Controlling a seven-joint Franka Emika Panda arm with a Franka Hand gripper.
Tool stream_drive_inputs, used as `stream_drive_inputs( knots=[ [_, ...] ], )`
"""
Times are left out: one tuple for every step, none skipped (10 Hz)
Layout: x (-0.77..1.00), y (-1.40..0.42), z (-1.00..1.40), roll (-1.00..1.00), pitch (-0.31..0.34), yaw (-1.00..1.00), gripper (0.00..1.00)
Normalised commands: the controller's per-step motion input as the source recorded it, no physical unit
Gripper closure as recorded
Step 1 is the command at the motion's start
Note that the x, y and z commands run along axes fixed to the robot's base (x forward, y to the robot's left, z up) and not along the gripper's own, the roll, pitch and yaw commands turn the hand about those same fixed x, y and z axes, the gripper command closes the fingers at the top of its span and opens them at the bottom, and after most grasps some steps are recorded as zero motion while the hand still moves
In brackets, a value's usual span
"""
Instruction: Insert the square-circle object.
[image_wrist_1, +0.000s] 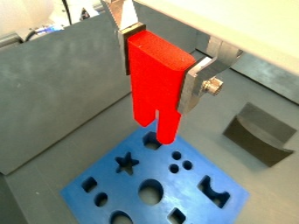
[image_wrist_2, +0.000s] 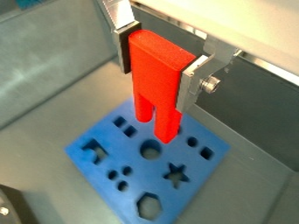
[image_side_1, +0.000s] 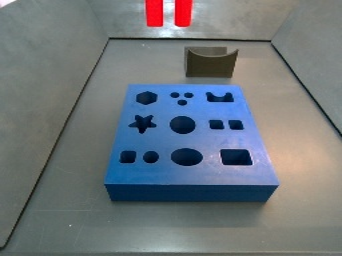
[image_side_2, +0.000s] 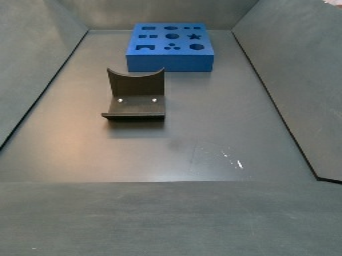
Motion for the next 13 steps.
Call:
stream_drive_inputs(
  knots=[
    [-0.48, -0.42, -0.85, -0.01, -0.053, 0.0, 1.0],
    [-0.37, -0.54, -0.82, 0.0, -0.027, 0.0, 1.0],
    [-0.31, -0.53, -0.83, 0.0, 0.0, 0.0, 1.0],
    [-0.27, -0.44, -0.79, 0.0, 0.0, 0.0, 1.0],
    [-0.18, -0.47, -0.81, 0.0, 0.0, 0.0, 1.0],
    [-0.22, -0.48, -0.9, 0.0, -0.006, 0.0, 1.0],
    [-0.16, -0.52, -0.93, 0.04, -0.01, 0.0, 1.0],
    [-0.14, -0.6, -0.99, 0.14, -0.074, 0.0, 1.0],
    [-0.09, -0.52, -0.94, 0.15, -0.113, 0.08, 1.0],
    [0.0, -0.26, -0.99, 0.07, -0.126, 0.1, 1.0],
    [0.0, -0.11, -0.65, -0.01, -0.144, 0.0, 1.0],
    [0.0, -0.01, -0.37, -0.02, -0.121, 0.0, 1.0],
    [0.21, 0.05, -0.45, 0.08, -0.039, 0.28, 1.0]
  ],
)
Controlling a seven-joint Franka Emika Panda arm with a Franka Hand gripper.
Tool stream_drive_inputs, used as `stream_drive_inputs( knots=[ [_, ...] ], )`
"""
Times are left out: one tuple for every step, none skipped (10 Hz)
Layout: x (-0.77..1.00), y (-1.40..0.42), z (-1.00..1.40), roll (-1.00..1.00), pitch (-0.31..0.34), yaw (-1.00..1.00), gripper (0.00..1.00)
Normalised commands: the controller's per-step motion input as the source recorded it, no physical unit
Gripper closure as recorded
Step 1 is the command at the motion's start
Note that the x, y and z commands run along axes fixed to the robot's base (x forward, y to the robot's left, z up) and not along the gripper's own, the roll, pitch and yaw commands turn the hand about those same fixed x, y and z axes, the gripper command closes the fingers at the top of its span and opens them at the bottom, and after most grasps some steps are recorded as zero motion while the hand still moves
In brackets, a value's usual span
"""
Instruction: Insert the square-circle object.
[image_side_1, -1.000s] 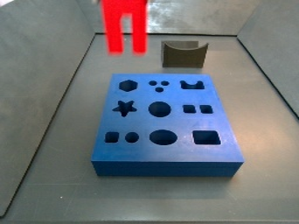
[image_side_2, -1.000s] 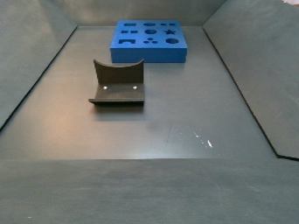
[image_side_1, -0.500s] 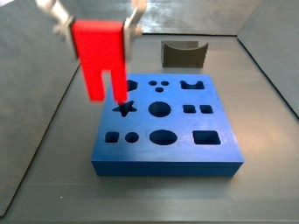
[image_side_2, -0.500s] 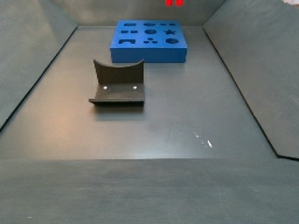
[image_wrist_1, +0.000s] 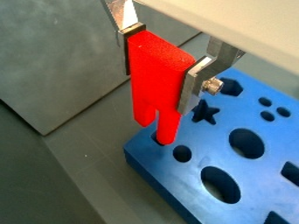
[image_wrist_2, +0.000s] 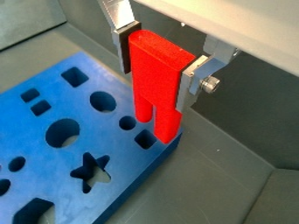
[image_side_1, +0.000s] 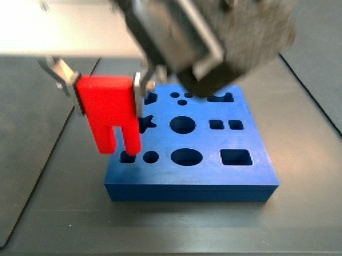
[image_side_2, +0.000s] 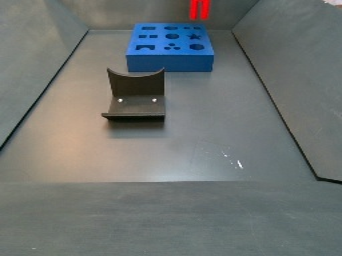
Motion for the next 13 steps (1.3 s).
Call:
stream_drive_inputs(
  knots=[
    [0.44, 0.03, -0.4, 0.21, 0.0, 0.31, 1.0],
    [0.43, 0.0, -0.49, 0.23, -0.026, 0.25, 1.0],
    [0.39, 0.0, -0.39, 0.23, 0.0, 0.14, 1.0],
    [0.25, 0.0, -0.31, 0.22, 0.001, 0.0, 1.0],
    [0.16, 0.0, -0.35, 0.18, 0.0, 0.0, 1.0],
    [0.08, 0.0, -0.47, 0.14, -0.006, 0.0, 1.0],
    [0.0, 0.0, -0.7, 0.07, -0.127, 0.0, 1.0],
    [-0.01, 0.0, -0.87, 0.02, -0.196, -0.01, 1.0],
    [-0.1, -0.02, -0.99, 0.0, -0.156, 0.0, 1.0],
    [-0.13, -0.05, -1.0, 0.0, -0.131, 0.0, 1.0],
    [-0.16, -0.05, -1.0, 0.0, -0.119, 0.0, 1.0],
    [-0.18, -0.01, -1.0, 0.0, -0.107, 0.0, 1.0],
    [-0.11, -0.09, -1.0, 0.0, -0.149, -0.03, 1.0]
  ],
)
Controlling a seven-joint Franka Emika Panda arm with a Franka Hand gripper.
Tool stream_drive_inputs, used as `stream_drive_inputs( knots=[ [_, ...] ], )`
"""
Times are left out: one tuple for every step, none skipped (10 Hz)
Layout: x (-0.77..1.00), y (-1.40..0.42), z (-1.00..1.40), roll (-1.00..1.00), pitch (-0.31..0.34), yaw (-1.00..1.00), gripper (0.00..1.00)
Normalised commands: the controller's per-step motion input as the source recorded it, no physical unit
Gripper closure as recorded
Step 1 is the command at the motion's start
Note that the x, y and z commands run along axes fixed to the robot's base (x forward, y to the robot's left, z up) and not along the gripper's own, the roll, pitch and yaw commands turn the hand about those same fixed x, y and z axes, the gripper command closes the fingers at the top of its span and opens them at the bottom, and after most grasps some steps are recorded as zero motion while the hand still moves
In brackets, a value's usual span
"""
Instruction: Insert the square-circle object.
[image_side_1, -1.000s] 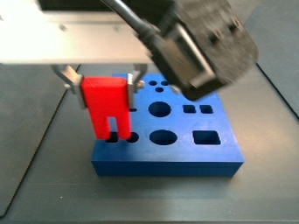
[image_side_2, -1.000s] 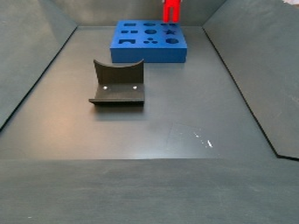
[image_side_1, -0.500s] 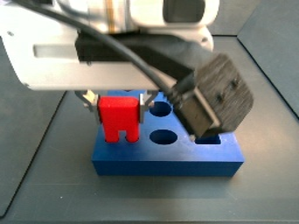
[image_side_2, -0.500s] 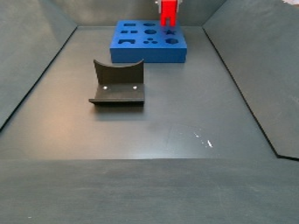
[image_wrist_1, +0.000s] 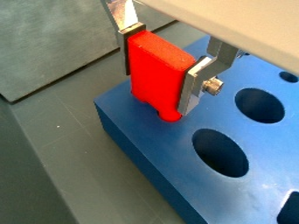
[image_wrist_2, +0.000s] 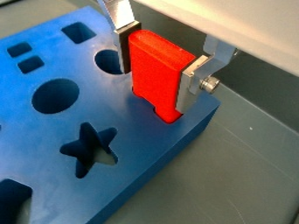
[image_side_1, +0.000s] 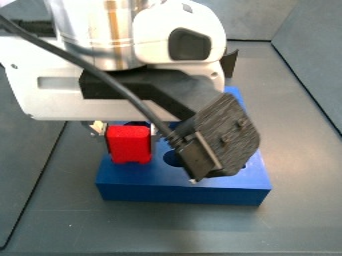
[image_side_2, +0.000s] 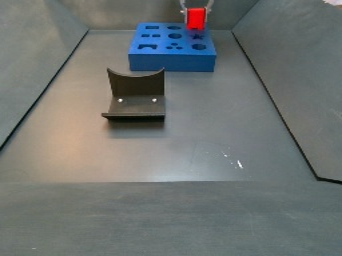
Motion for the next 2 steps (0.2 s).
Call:
stream_drive_inputs(
  knots=[
    [0.0, -0.04, -0.67, -0.07, -0.294, 0.0, 1.0],
    [0.0, -0.05, 0.0, 0.01, -0.013, 0.01, 1.0]
  ],
)
